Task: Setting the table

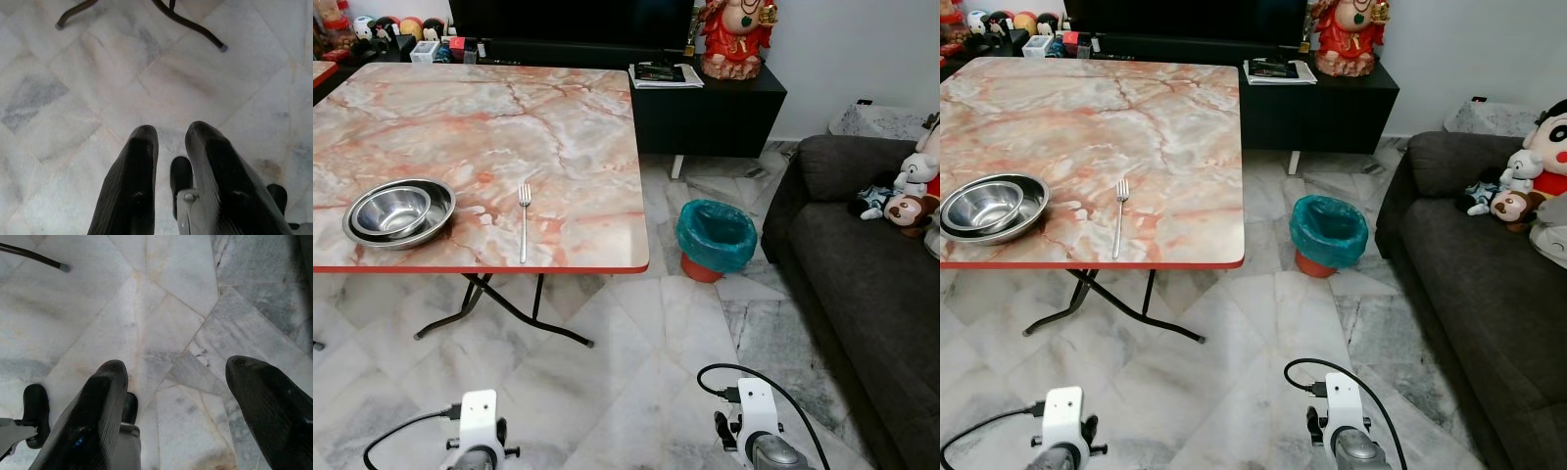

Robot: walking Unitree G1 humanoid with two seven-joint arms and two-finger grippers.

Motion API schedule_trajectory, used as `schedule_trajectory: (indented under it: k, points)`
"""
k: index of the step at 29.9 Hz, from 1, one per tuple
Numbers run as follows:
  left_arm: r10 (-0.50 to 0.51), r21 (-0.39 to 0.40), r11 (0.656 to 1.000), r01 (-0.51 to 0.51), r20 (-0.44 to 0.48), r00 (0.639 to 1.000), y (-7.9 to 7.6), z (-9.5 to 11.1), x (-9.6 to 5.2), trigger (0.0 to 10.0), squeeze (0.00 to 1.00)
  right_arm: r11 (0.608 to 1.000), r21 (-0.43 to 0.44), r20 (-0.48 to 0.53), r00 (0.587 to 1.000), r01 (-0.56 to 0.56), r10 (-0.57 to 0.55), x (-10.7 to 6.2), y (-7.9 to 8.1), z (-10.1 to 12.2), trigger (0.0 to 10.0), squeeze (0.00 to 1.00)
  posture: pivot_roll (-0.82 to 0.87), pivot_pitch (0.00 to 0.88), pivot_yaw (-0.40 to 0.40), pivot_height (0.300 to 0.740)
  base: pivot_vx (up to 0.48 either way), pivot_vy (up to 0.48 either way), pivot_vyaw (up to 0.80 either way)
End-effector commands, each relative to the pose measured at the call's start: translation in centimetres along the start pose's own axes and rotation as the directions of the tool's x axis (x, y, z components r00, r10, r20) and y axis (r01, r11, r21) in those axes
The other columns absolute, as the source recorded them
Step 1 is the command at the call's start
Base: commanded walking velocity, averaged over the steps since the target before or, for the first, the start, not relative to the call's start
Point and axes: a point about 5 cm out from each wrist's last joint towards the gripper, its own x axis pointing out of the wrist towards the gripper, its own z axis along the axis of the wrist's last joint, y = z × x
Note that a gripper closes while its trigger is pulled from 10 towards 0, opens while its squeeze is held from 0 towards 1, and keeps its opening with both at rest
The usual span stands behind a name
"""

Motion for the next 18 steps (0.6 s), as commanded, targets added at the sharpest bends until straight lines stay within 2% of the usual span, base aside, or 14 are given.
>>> schedule_trajectory:
  k: [1,10,13,18]
  points:
    - [0.010,-0.008,1.000,-0.010,-0.006,1.000,0.0,-0.3,-0.1,10.0,0.00,1.000,-0.005,-0.021,1.000,0.006,-0.006,-0.1,-0.3,-0.5,10.0,0.00,0.09,0.080,-0.066,0.740,0.000,0.000,0.00]
    - [-0.008,0.001,1.000,0.008,-0.017,1.000,-0.4,-0.8,-0.3,10.0,0.00,1.000,-0.001,-0.019,1.000,0.007,-0.007,-0.1,-0.1,-0.5,10.0,0.00,0.09,0.077,-0.056,0.740,0.000,0.000,0.00]
    - [-0.015,-0.003,1.000,0.015,-0.028,0.999,-0.8,-1.2,-0.4,10.0,0.00,0.998,-0.060,-0.007,1.000,0.005,-0.005,-0.1,-0.1,-0.4,10.0,0.00,0.09,0.077,-0.061,0.740,0.000,0.000,0.70]
    - [-0.017,-0.004,1.000,0.016,-0.031,0.999,-0.8,-1.3,-0.5,10.0,0.00,0.998,-0.058,-0.005,1.000,0.003,-0.003,-0.1,-0.1,-0.4,10.0,0.00,0.09,0.078,-0.060,0.740,0.000,0.000,0.80]
